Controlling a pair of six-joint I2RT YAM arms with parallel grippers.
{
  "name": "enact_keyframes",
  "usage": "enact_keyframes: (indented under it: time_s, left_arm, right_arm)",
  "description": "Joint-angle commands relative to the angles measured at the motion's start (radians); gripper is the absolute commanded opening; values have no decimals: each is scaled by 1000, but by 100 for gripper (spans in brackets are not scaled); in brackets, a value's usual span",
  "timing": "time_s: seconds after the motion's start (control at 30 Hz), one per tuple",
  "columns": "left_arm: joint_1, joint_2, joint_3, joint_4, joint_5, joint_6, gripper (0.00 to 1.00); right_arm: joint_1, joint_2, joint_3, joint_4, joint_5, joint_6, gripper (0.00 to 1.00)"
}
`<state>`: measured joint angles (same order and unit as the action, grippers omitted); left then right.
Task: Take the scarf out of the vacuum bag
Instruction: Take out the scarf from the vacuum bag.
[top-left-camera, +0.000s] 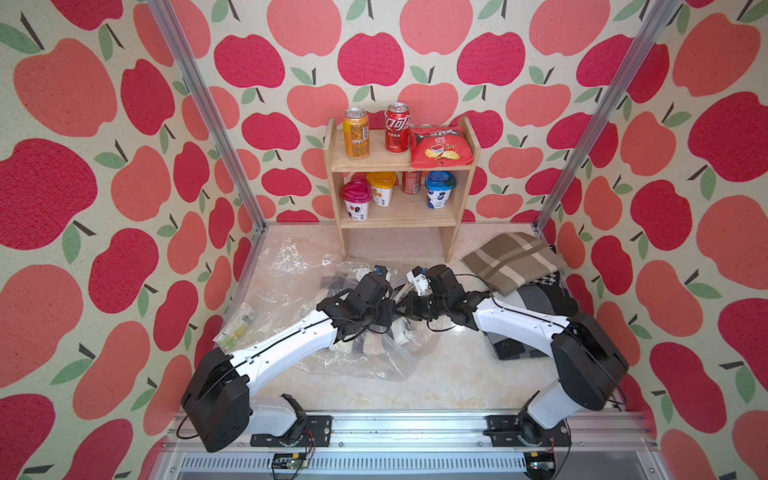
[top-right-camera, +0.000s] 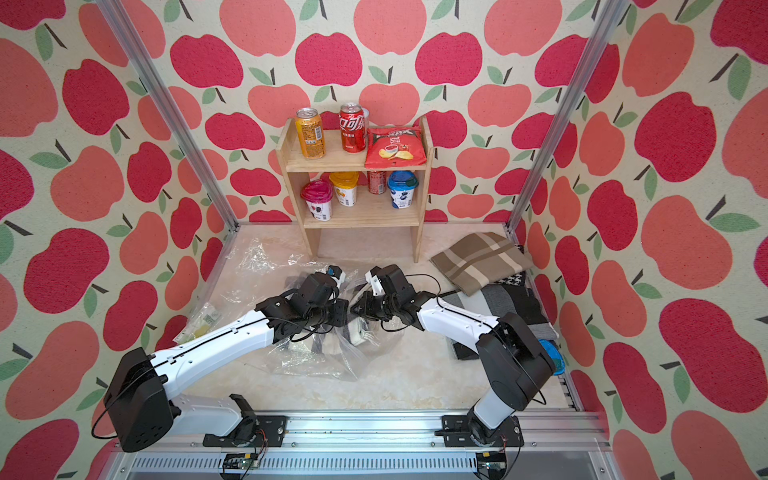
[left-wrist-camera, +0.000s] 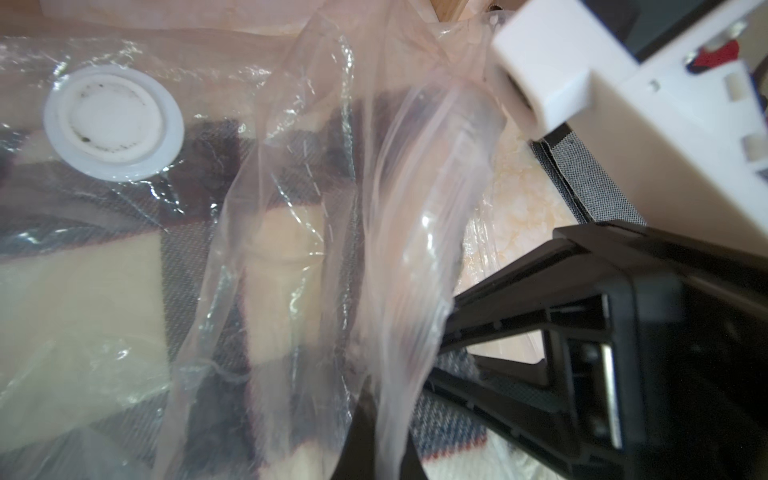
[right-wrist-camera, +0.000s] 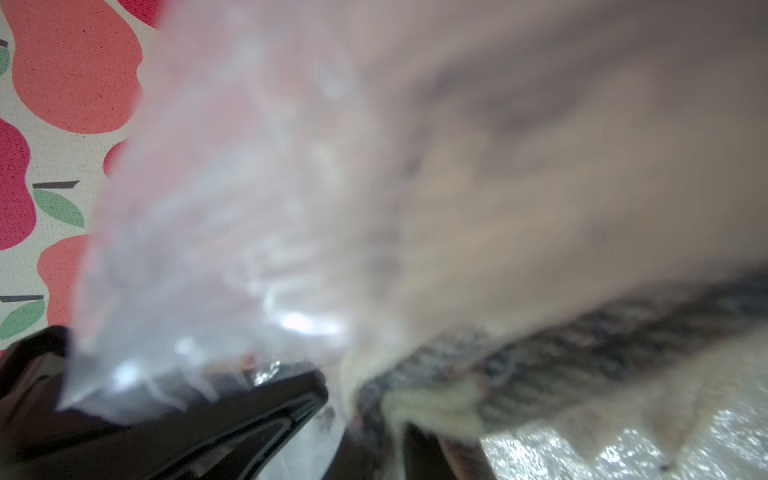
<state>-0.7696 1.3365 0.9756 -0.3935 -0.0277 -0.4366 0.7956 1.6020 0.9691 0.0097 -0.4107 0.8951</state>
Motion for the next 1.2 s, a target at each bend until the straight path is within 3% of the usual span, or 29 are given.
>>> enact_keyframes:
  time_s: [0.0, 0.2, 0.5, 0.77, 1.17]
  left_arm:
    - [16, -26, -18, -19, -1, -24, 0]
    - [48, -29, -20, -42, -29, -70, 0]
    - [104, 11, 9, -90, -65, -132, 0]
    - [113, 102, 83, -138, -75, -143, 0]
    - [134, 280, 246, -152, -10, -109, 0]
  right_arm:
    - [-19, -11, -14, -51, 57, -12, 1]
    - [-90, -59, 1, -178, 129, -71, 0]
    - [-99, -105, 106, -340, 237, -197, 0]
    - [-95, -105, 210, -420, 237, -296, 0]
    - [-108, -111, 323, -666, 353, -378, 0]
